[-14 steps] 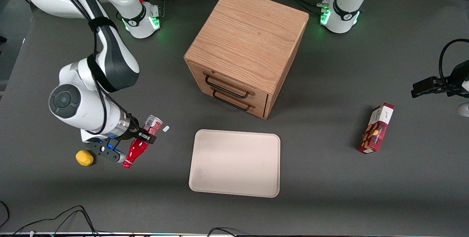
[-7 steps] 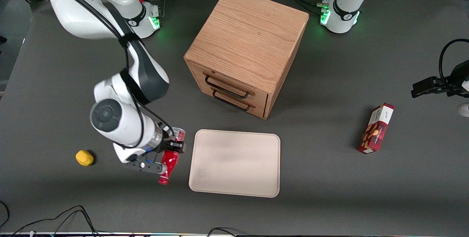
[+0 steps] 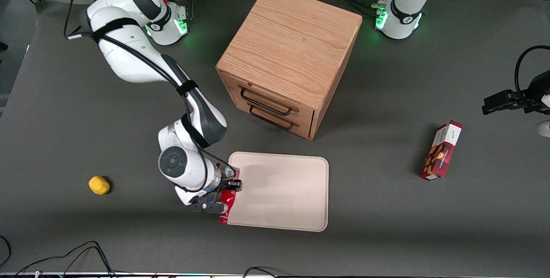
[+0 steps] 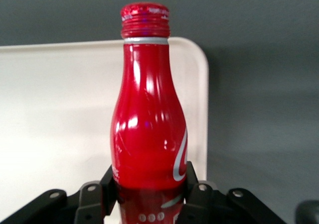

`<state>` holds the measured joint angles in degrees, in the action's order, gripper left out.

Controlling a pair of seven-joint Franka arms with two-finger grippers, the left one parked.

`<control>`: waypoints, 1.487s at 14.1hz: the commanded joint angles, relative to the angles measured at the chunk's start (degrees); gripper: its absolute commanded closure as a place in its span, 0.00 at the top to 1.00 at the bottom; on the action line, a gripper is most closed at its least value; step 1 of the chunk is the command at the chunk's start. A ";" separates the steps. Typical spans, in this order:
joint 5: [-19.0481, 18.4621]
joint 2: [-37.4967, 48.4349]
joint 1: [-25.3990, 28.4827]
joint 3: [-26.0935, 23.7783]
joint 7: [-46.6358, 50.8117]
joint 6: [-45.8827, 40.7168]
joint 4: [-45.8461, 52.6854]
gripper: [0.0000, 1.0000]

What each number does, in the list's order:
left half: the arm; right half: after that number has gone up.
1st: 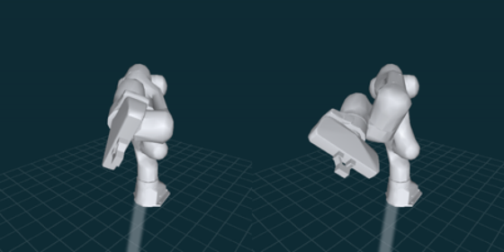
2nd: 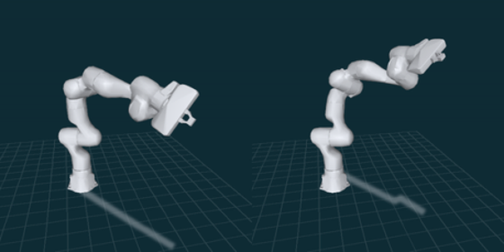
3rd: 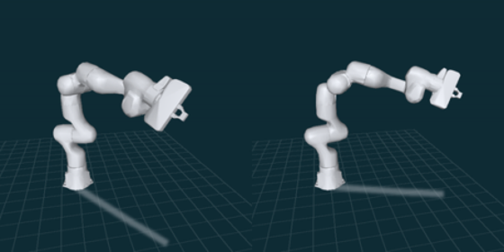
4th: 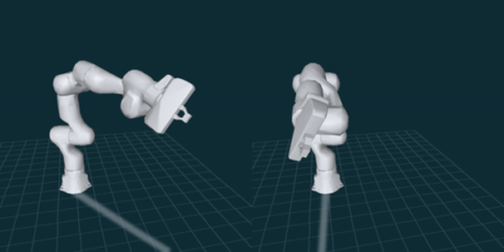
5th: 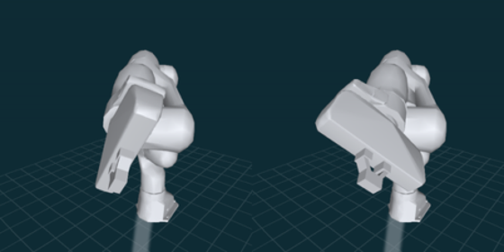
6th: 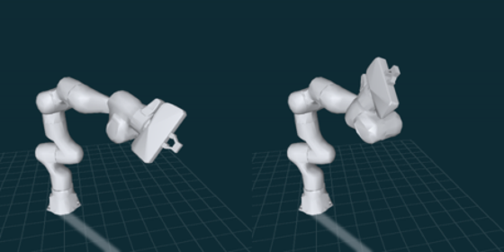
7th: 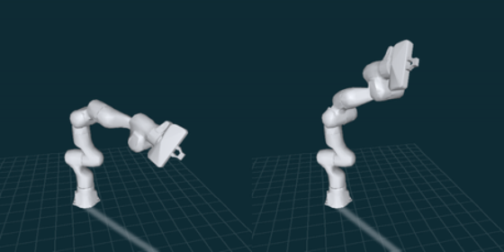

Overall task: Place coke bottle on tray
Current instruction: 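Carry the bottle over the cream tray with the right gripper, then lower the bottle onto the tray and open the right gripper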

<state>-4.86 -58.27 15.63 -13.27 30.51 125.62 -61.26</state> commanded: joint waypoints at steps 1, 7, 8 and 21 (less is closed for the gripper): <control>-0.85 -2.55 0.54 0.00 0.07 0.42 3.52 0.17; -0.85 -4.31 0.98 0.00 1.91 4.55 2.73 0.76; -0.85 -4.49 0.98 0.09 2.35 5.59 2.12 1.00; -3.31 15.52 -4.20 0.61 1.74 -6.50 -7.90 1.00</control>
<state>-7.38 -52.73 13.84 -12.74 31.58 123.61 -61.62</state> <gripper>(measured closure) 0.000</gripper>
